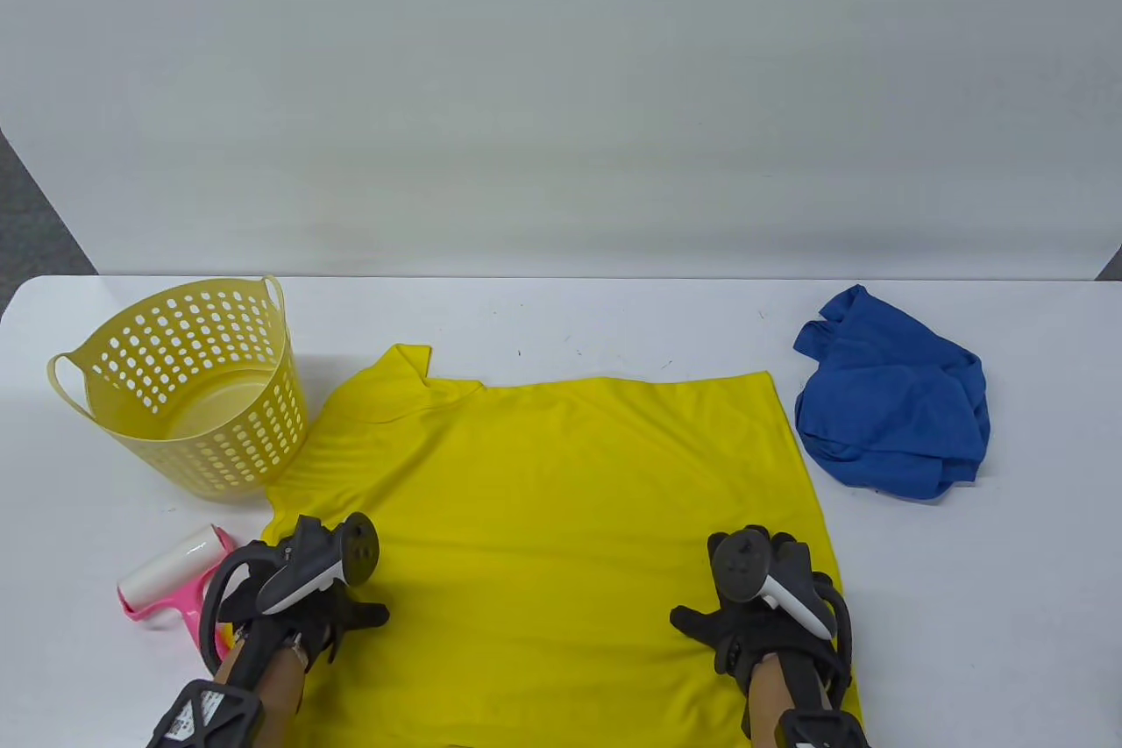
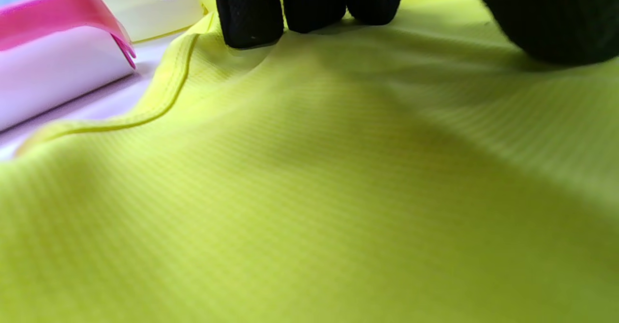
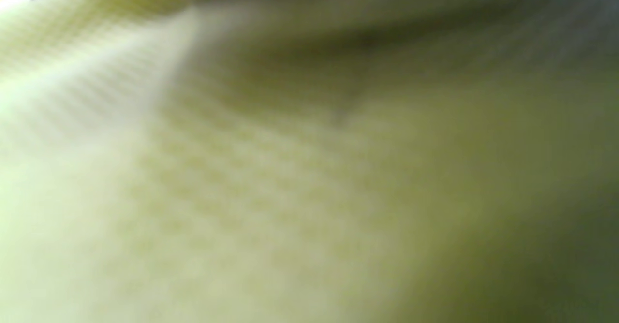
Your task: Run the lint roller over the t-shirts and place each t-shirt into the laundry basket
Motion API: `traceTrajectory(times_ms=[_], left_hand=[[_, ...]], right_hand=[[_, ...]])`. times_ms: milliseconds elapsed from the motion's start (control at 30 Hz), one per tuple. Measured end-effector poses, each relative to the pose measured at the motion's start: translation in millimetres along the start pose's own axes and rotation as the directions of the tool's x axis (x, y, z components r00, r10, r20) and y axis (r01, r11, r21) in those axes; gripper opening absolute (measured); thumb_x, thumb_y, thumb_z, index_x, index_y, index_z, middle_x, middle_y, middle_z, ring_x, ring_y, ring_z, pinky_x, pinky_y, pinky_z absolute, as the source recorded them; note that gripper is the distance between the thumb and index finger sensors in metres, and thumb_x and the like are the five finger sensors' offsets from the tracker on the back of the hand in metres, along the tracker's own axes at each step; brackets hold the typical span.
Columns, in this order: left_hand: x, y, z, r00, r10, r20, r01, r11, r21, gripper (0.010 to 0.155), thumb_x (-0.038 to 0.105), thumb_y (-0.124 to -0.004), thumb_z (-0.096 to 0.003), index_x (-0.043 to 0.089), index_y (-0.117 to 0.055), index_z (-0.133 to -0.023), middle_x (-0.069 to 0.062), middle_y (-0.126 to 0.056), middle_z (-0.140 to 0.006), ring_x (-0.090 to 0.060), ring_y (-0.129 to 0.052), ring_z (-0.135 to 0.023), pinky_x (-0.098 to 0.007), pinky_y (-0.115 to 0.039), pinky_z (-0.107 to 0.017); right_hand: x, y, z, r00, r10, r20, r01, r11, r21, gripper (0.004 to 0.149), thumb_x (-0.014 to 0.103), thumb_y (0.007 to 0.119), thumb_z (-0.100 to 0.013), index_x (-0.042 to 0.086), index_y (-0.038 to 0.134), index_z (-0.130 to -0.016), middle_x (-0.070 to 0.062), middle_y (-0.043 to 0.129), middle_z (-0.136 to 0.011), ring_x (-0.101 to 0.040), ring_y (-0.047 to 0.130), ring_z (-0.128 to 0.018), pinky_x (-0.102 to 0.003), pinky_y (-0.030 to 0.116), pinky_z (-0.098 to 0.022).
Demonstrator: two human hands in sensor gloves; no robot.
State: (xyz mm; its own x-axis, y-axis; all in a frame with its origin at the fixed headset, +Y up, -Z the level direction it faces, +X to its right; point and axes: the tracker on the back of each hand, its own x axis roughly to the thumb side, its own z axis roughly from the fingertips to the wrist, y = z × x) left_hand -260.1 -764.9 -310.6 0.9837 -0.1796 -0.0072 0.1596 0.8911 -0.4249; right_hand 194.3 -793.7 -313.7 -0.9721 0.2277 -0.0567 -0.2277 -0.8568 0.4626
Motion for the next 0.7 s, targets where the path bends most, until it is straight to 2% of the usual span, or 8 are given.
traceTrajectory(times_ms=[67,100,200,300,400,433,500,700], left_hand=[[2.0,-2.6,2.9,1.0,-0.004,0.013,0.004,0.999,0.045,0.09,0.075,-0.075,-0.0349,0.035,-0.047,-0.11,-0.006,-0.054,-0.12,-0.04,-0.064,-0.111,-0.069,-0.046,-0.079],[4.6,-5.4,4.7,0.999,-0.002,0.044,-0.001,0.997,0.075,0.093,0.076,-0.073,-0.0351,0.035,-0.039,-0.112,-0.008,-0.047,-0.121,-0.041,-0.057,-0.113,-0.069,-0.045,-0.079],[12.8,-5.9,9.6,0.981,0.061,0.183,-0.083,0.99,0.115,0.097,0.077,-0.064,-0.036,0.038,-0.016,-0.111,-0.007,-0.015,-0.123,-0.042,-0.02,-0.118,-0.07,-0.029,-0.081],[22.1,-9.6,4.1,0.961,0.16,0.225,-0.162,0.987,-0.01,0.106,0.081,-0.061,-0.0316,0.04,0.0,-0.107,-0.009,0.003,-0.12,-0.051,-0.007,-0.114,-0.075,-0.026,-0.079],[26.9,-23.4,-7.0,0.971,0.126,0.203,-0.095,0.984,-0.153,0.112,0.082,-0.066,-0.0279,0.039,0.004,-0.104,-0.011,0.007,-0.117,-0.054,-0.006,-0.111,-0.079,-0.027,-0.076],[25.9,-29.2,-10.8,0.976,0.087,0.198,-0.046,0.978,-0.206,0.113,0.085,-0.062,-0.0253,0.039,0.005,-0.103,-0.009,0.012,-0.113,-0.052,0.003,-0.107,-0.08,-0.025,-0.074],[22.1,-29.6,-11.5,0.953,0.198,0.228,-0.148,0.965,-0.218,0.115,0.083,-0.069,-0.0265,0.039,0.003,-0.104,-0.009,0.014,-0.112,-0.053,0.007,-0.104,-0.082,-0.02,-0.071],[21.6,-31.5,-13.2,0.957,0.182,0.224,-0.133,0.967,-0.217,0.115,0.083,-0.068,-0.0252,0.04,0.004,-0.103,-0.008,0.015,-0.112,-0.053,0.008,-0.104,-0.081,-0.018,-0.071]], right_hand=[[-2.9,0.5,-0.6,1.0,-0.01,-0.013,0.01,1.0,-0.001,0.09,0.067,0.062,-0.039,0.023,0.013,-0.101,-0.02,0.0,-0.105,-0.053,0.0,-0.092,-0.079,0.013,-0.057],[-4.9,0.5,-0.4,1.0,-0.012,-0.02,0.011,1.0,-0.016,0.089,0.067,0.061,-0.039,0.023,0.013,-0.101,-0.021,0.0,-0.105,-0.053,-0.001,-0.092,-0.079,0.012,-0.057],[-8.0,-3.1,2.5,0.999,-0.028,-0.016,0.027,0.998,-0.053,0.087,0.067,0.056,-0.041,0.025,0.008,-0.101,-0.019,-0.009,-0.104,-0.052,-0.009,-0.091,-0.079,0.007,-0.055],[-8.1,-5.6,3.4,0.998,-0.064,-0.011,0.063,0.993,-0.096,0.088,0.069,0.054,-0.04,0.027,0.004,-0.099,-0.017,-0.013,-0.102,-0.052,-0.012,-0.089,-0.081,0.007,-0.054],[-13.0,2.4,-1.3,0.995,-0.076,-0.07,0.076,0.997,0.003,0.089,0.069,0.055,-0.04,0.028,0.002,-0.098,-0.018,-0.013,-0.102,-0.054,-0.01,-0.089,-0.08,0.007,-0.053],[-14.8,7.7,-2.8,0.995,-0.063,-0.079,0.068,0.996,0.065,0.089,0.069,0.054,-0.039,0.028,0.001,-0.097,-0.016,-0.016,-0.1,-0.05,-0.017,-0.086,-0.079,0.001,-0.051],[-15.1,5.0,-2.1,0.996,-0.064,-0.056,0.066,0.997,0.039,0.09,0.07,0.056,-0.039,0.028,0.002,-0.097,-0.017,-0.014,-0.101,-0.051,-0.015,-0.086,-0.079,0.002,-0.051],[-15.5,6.9,-3.5,0.995,-0.063,-0.073,0.067,0.996,0.06,0.089,0.071,0.054,-0.038,0.029,-0.001,-0.096,-0.015,-0.017,-0.099,-0.049,-0.019,-0.085,-0.079,-0.001,-0.05]])
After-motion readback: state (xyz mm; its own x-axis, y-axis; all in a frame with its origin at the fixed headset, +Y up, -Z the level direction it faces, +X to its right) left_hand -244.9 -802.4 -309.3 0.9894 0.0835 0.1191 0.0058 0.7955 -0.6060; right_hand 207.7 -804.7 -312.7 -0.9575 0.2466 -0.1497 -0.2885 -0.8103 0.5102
